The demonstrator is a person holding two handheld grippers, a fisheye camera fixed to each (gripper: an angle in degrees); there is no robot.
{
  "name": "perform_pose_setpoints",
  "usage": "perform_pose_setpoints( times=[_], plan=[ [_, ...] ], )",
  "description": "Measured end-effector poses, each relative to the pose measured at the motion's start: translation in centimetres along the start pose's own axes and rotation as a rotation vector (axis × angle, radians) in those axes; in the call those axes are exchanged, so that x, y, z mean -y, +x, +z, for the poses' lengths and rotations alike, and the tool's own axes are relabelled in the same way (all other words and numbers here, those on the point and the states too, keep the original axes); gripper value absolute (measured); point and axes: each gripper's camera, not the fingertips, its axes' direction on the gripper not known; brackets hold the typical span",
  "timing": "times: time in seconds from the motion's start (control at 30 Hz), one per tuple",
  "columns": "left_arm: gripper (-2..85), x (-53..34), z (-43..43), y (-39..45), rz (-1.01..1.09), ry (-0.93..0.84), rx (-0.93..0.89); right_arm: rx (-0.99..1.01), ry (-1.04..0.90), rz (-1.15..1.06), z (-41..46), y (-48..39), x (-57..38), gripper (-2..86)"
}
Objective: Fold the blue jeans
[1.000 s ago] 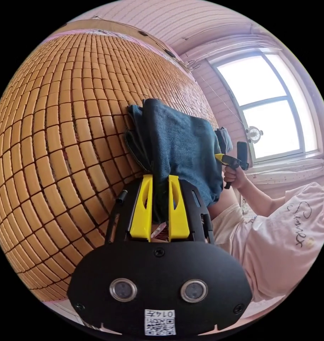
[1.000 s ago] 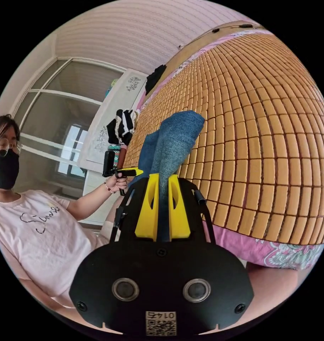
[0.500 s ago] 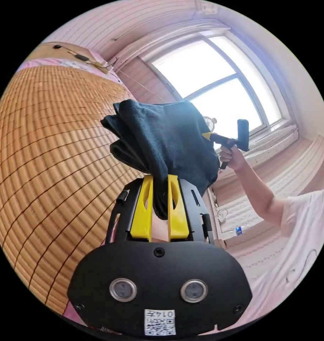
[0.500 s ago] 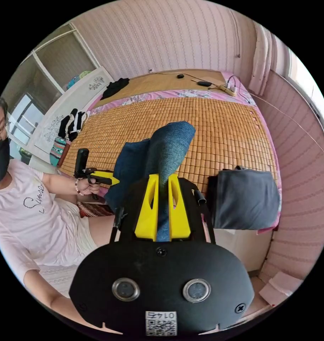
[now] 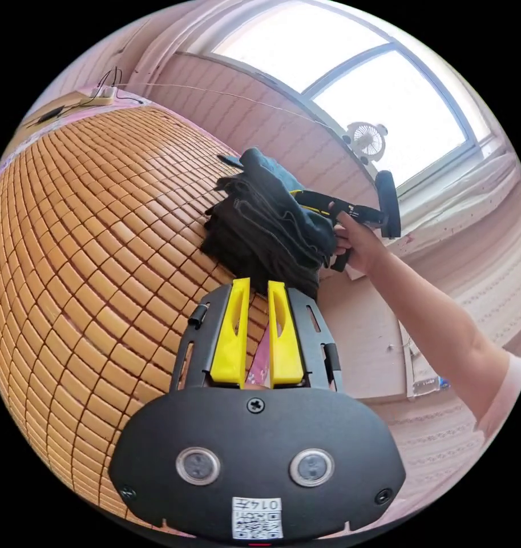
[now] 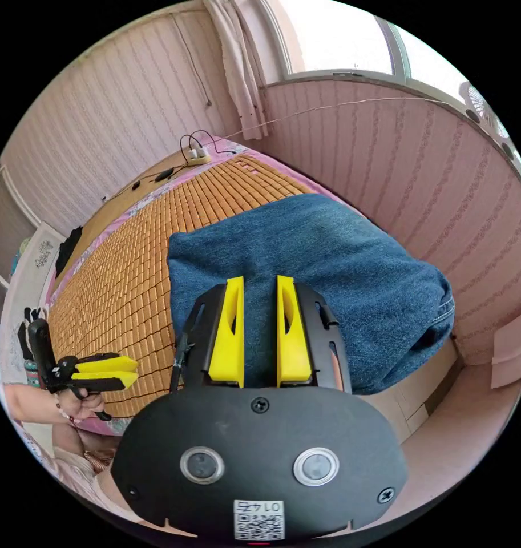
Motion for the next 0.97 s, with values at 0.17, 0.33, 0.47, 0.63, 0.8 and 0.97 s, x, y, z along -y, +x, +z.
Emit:
perform_pose_setpoints(
  times=[0.17, 0.33, 0.47, 0.63, 0.8, 0.97],
  plan=[
    [6.6, -6.2, -7.0, 5.4, 0.131, 0.064, 0.056, 0.072, -0.01, 0.008, -0.2, -2.2, -3.9, 9.0],
    [6.9, -14.9, -18.7, 11.6, 0.342, 0.197, 0.238, 0.201, -0.016, -0.255, -2.1, -12.8, -14.4, 9.0],
    [6.4, -25.2, -29.4, 16.1, 0.44, 0.298, 0.419, 0.333, -0.03, -0.592, -1.5, -27.7, -24.9, 9.1],
    [6.2, -38.7, -42.5, 17.9, 0.222, 0.449, 0.687, 0.617, 0.033, -0.965, -0.8, -46.2, -32.4, 9.2],
    [6.5, -55.2, -56.9, 18.8, -0.158, 0.596, 0.998, 0.939, -0.078, -1.417, 0.3, -66.9, -41.4, 9.6],
    [7.9, -74.2, -68.3, 19.9, -0.648, 0.73, 1.225, 0.962, -0.085, -1.778, 1.6, -82.7, -50.1, 11.7]
  ],
)
